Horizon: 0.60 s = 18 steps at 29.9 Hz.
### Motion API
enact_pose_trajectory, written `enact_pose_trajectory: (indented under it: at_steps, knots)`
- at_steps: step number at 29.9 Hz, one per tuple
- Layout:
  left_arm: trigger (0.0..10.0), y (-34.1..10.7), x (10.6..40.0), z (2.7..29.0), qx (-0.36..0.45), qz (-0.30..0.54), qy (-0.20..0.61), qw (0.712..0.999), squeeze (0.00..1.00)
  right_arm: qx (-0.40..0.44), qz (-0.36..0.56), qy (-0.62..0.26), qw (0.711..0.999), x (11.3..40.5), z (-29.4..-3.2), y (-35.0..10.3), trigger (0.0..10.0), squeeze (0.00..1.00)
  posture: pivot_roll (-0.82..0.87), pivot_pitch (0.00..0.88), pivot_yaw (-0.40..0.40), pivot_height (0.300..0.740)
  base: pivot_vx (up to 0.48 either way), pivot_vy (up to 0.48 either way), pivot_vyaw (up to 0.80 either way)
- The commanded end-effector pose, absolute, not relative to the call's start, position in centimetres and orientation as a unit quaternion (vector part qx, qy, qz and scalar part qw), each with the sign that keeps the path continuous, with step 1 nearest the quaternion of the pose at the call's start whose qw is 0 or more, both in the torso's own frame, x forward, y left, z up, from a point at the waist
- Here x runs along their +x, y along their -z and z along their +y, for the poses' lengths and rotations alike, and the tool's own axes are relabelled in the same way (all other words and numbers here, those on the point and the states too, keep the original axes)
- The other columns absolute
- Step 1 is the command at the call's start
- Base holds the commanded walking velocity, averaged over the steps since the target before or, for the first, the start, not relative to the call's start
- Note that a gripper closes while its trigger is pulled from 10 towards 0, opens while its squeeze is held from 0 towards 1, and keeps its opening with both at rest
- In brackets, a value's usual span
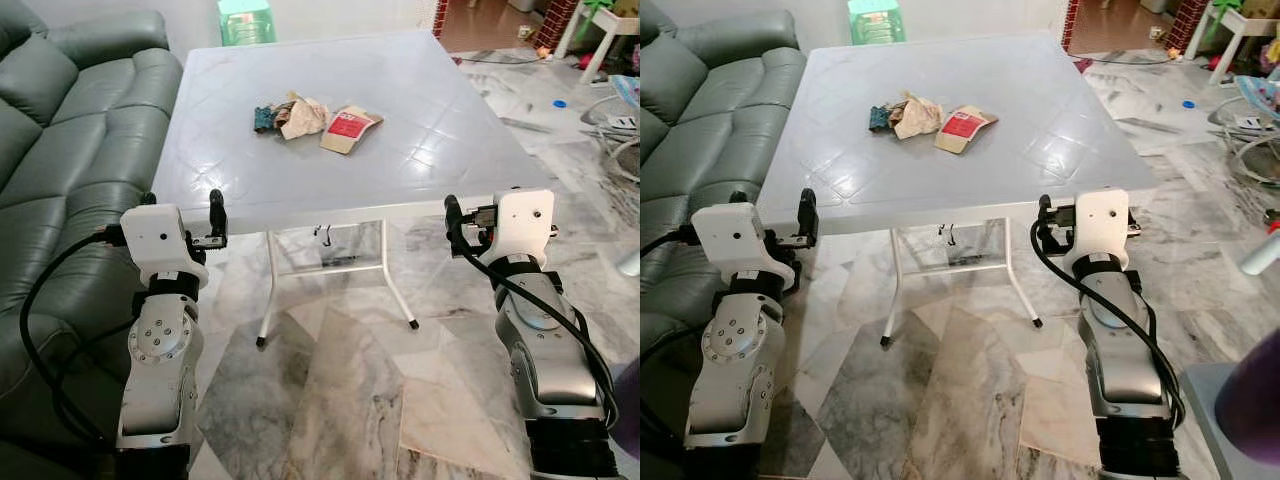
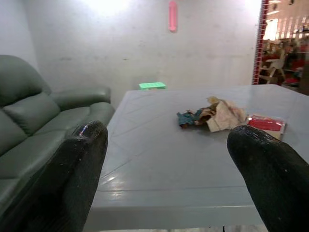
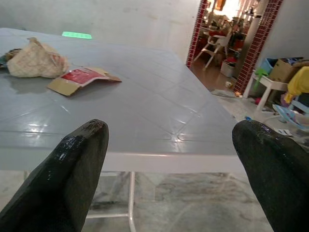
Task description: Picking trash to rubbish bin
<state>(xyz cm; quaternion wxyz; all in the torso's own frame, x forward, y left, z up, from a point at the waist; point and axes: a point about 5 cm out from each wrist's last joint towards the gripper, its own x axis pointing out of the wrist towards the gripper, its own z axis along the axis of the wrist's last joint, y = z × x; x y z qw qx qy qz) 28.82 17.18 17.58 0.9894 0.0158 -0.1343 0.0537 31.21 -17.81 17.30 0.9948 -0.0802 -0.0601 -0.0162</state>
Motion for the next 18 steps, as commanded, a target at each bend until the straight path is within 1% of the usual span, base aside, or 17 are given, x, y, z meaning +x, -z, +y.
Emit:
enact_pose_trajectory:
  at_steps: [1,12,15,18]
  knots:
    - [10.0,-17.74,28.89,16.98,0.025,-0.139,-0.05,0.989,0.0,-0.083,-0.068,0.006,0.994,31.09,-17.57,-17.72,10.0,0.0,-0.02,0.057,0.027,0.74,0.0,0.0,0.0]
    - [10.0,-18.2,29.18,16.77,0.013,-0.145,-0.055,0.988,0.0,-0.085,-0.078,-0.024,0.993,31.17,-16.89,-18.25,10.0,0.0,-0.03,0.061,0.026,0.74,0.0,0.0,0.0]
    - [10.0,-18.08,29.3,16.62,0.011,-0.147,-0.048,0.988,0.0,-0.066,-0.075,-0.029,0.995,31.28,-16.8,-18.23,10.0,0.0,-0.03,0.061,0.024,0.74,0.0,0.0,0.0]
    - [10.0,-17.94,29.33,16.58,0.012,-0.144,-0.049,0.988,0.0,-0.064,-0.069,-0.028,0.995,31.32,-16.8,-18.06,10.0,0.0,-0.03,0.06,0.024,0.74,0.0,0.0,0.0]
